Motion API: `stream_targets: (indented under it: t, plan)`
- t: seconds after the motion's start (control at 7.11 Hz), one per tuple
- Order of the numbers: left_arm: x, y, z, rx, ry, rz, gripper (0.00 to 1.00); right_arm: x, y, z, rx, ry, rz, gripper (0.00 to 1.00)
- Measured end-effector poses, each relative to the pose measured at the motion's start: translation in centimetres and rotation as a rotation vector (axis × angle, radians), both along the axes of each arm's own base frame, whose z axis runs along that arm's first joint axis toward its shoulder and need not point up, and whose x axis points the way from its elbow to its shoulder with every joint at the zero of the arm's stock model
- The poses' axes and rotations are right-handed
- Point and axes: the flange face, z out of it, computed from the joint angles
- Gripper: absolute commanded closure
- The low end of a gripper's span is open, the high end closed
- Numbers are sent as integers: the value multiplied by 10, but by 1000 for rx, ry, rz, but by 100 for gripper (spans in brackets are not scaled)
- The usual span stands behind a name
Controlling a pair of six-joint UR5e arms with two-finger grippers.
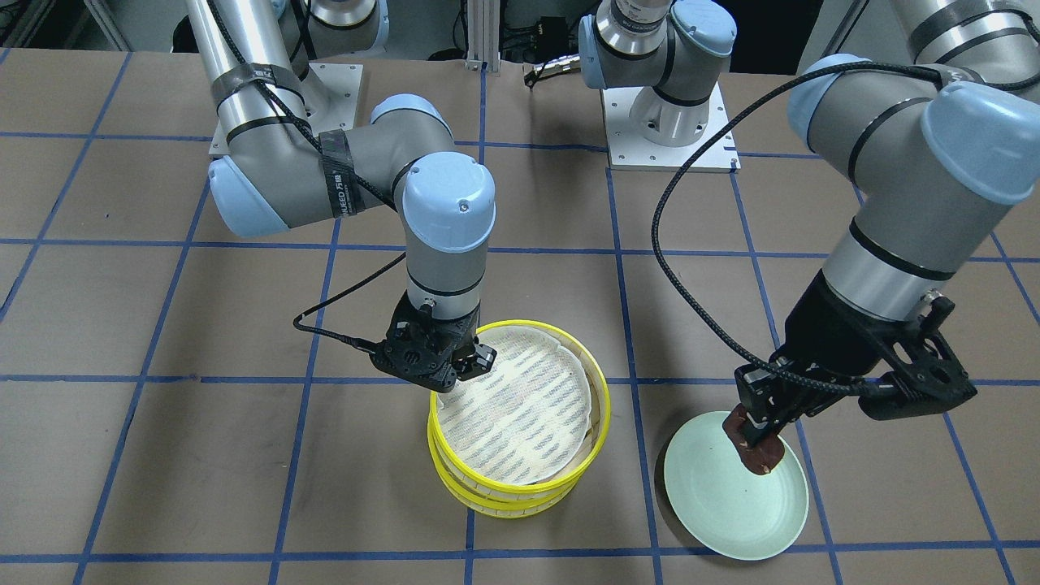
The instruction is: Stack buns with steamer
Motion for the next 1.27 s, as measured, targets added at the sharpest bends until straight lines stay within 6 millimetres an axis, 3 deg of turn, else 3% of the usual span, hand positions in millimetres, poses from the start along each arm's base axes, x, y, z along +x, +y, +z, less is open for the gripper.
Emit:
stream_targets:
  t: [0.14,0.28,0.42,0.84,1.27]
  plan:
    - [0,-1,-2,2,1,-1,100,1,-1,0,-6,2,23,100]
    - [0,-1,-3,5,3,-1,100,0,-1,-1,-8,4,37,85]
    - [0,-2,-4,6,6,-2,100,0,-2,-2,-8,7,41,62]
    - [-1,-3,-7,11,10,-3,100,-6,-2,-8,-1,38,37,49]
    - [-2,-4,-12,18,12,-3,100,-10,-3,-12,-1,43,30,42]
